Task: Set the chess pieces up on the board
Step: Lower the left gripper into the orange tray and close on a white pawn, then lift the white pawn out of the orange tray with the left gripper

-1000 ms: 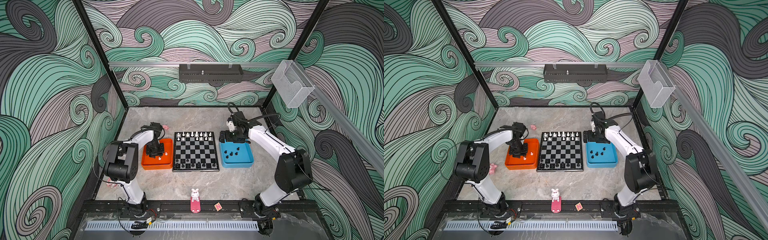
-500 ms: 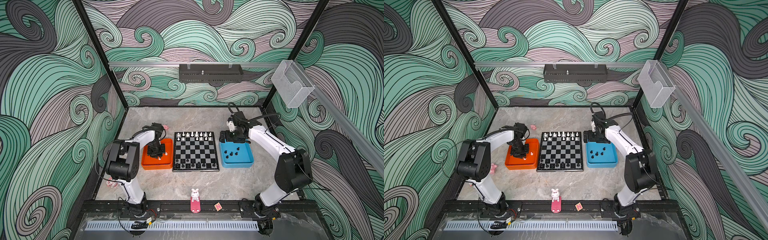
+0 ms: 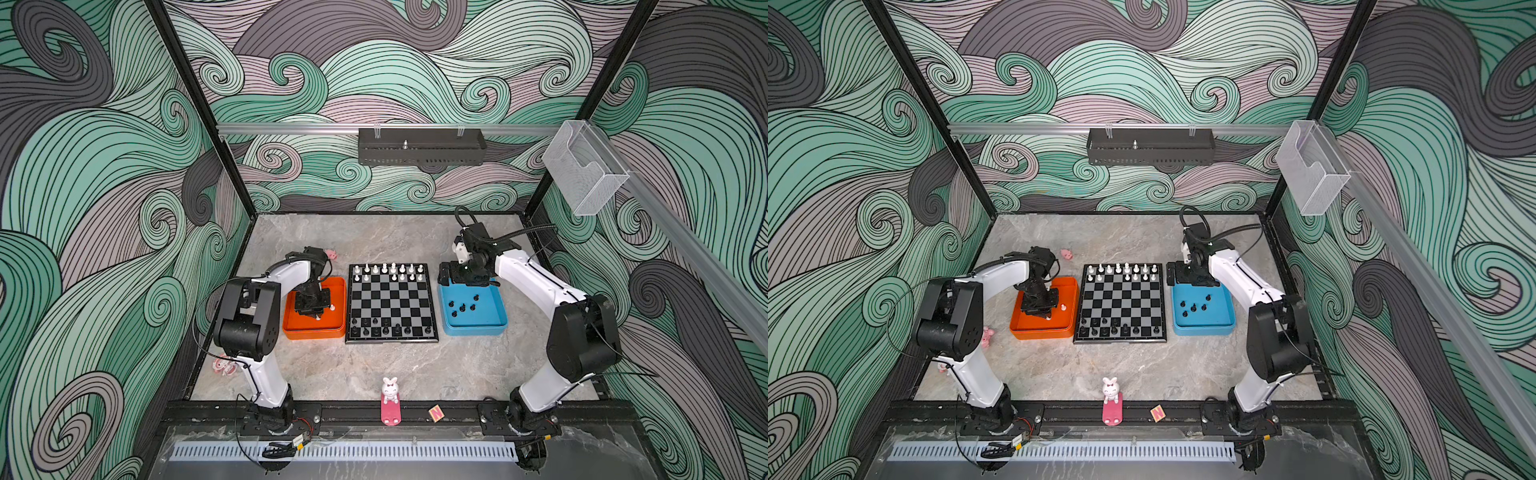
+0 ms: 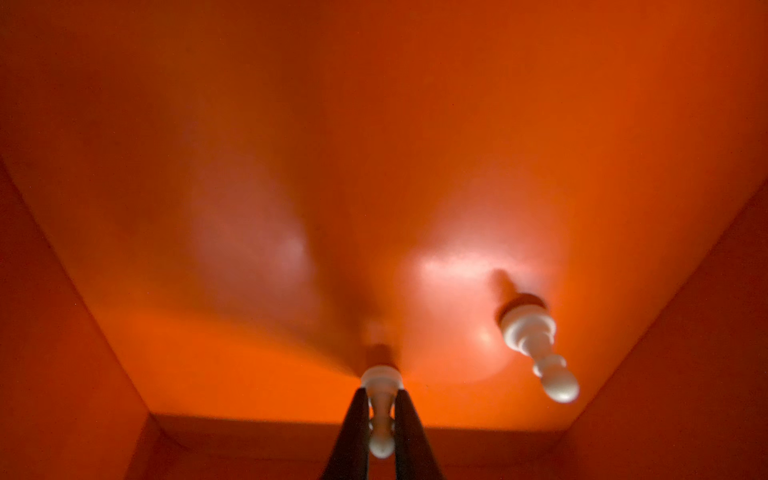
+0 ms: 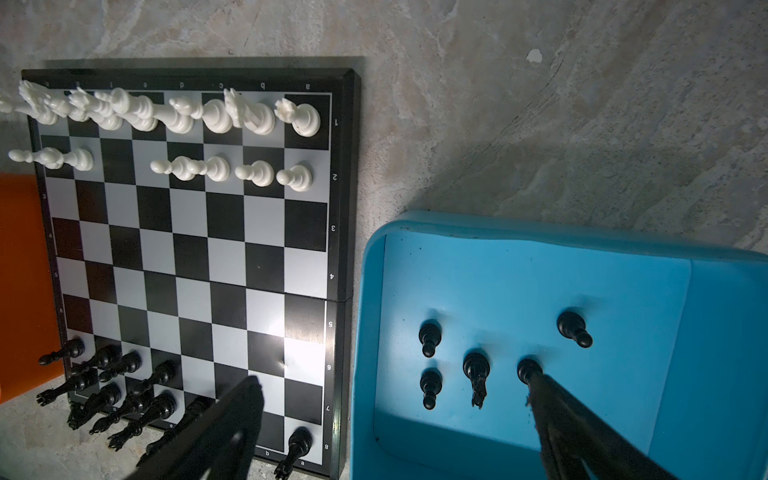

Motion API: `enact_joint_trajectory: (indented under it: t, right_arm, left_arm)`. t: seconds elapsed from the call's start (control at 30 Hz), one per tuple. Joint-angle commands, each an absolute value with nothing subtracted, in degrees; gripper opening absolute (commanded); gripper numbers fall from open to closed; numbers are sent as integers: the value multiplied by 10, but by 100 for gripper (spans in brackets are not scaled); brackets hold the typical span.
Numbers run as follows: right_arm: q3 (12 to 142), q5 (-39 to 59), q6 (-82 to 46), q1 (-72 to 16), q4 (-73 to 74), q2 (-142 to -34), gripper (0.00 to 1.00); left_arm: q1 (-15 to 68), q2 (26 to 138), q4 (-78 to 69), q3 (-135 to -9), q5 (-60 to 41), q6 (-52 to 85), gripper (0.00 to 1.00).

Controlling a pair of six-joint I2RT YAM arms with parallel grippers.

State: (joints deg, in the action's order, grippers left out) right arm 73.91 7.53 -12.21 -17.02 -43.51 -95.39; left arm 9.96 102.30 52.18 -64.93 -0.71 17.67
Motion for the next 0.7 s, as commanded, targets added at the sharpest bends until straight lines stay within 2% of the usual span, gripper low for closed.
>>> enact_joint_trajectory:
  t: [0.0,0.67]
  right_arm:
    - [747,70,-115,-165,-442,-954,100]
    - [736,65,-114,-158,-442,-941,100]
  left_arm:
    - [105,1024,524,-657,-11,169,12]
    - [107,989,591,-742,29,154,11]
